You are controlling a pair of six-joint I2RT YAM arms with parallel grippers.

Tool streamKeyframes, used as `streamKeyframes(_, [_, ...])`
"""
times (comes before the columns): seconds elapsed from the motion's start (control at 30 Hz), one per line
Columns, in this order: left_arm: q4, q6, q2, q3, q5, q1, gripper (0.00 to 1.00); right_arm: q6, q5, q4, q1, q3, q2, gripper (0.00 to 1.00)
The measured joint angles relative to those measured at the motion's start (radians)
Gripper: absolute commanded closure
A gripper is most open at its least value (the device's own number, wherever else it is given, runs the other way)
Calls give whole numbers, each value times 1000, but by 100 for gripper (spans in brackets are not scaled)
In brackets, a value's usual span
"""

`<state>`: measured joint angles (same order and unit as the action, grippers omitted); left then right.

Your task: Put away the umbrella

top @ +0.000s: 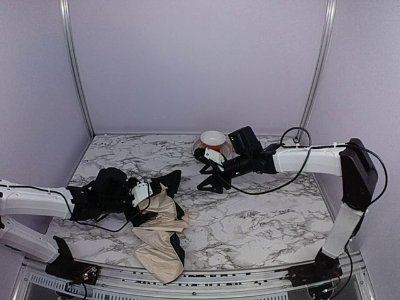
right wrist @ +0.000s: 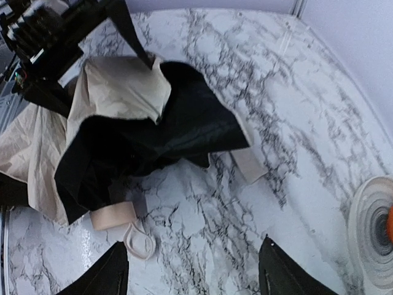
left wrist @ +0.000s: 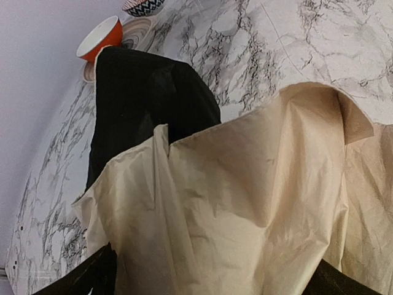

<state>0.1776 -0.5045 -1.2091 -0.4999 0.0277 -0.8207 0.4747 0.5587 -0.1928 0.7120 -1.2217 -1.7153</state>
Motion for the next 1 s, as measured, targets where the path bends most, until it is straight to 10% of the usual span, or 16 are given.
streamKeyframes(0.6, [-150,53,-129,-92,-151,77,9,51,51,269,227,71,-342,16])
streamKeyframes(1.0, [-116,92,27,-71,-160,78,1,2,61,365,219,109,-357,100])
